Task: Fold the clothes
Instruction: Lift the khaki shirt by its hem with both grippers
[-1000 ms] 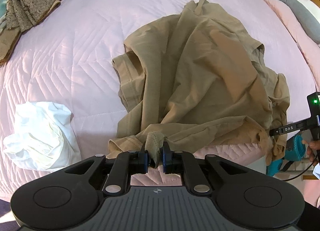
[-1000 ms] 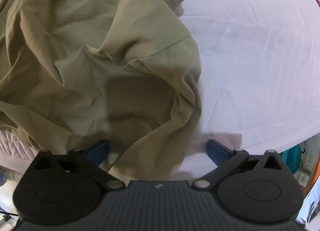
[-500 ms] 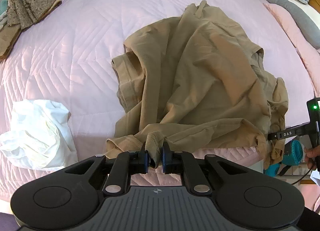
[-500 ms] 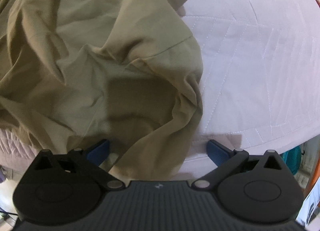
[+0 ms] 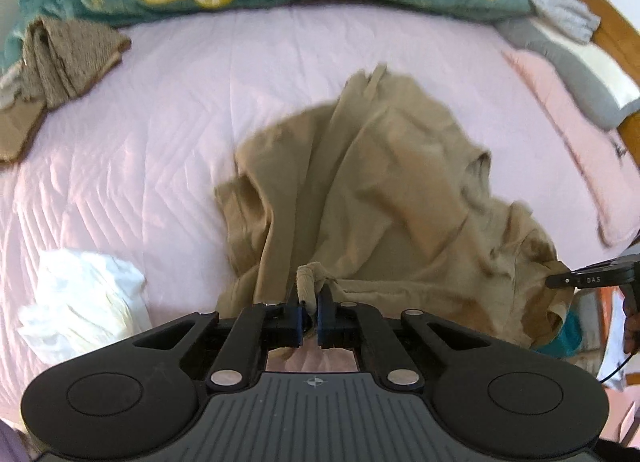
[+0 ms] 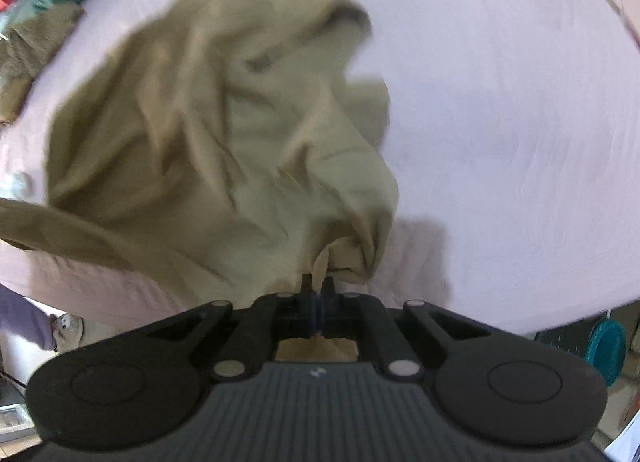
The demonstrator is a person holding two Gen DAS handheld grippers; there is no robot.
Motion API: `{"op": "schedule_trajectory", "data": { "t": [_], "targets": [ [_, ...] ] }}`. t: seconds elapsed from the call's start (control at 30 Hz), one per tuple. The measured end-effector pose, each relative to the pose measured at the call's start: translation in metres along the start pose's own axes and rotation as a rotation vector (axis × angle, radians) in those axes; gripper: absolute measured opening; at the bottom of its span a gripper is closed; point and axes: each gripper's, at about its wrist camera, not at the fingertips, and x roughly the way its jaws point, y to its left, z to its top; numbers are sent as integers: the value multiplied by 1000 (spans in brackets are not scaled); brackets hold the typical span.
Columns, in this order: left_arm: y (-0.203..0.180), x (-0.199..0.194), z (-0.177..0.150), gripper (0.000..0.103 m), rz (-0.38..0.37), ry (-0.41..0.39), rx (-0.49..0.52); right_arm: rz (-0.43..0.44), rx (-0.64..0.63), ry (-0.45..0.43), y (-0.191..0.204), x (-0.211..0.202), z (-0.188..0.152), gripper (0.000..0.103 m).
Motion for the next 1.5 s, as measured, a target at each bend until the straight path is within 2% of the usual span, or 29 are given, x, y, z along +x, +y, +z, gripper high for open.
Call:
{"op": "schedule_trajectory", "data": {
  "t": [0.23, 0.4, 0.7, 0.97, 1.17, 1.3, 1.5],
  "targets": [
    [-6, -80, 64, 6, -1, -139, 20, 56, -55, -141, 11, -112, 63, 3],
    [-2, -128, 120, 6, 3, -241, 41, 73, -119, -274, 34, -172, 115, 3],
    [-12, -178, 241, 6, 81, -404, 106, 114, -151, -498, 54, -243, 215, 3],
    [-23, -203, 341, 6, 130, -481, 98, 132, -210, -609, 42, -291, 319, 3],
    [-29, -194, 363, 6, 129, -470, 56, 119, -255, -666, 39, -312, 371, 3],
    [-33, -189, 377, 6, 128, -463, 27, 102, -276, -668, 36, -311, 379, 3],
    [-26, -151, 337, 6, 116, -376, -22, 78, -262, -567, 20, -278, 356, 3]
  ]
}}
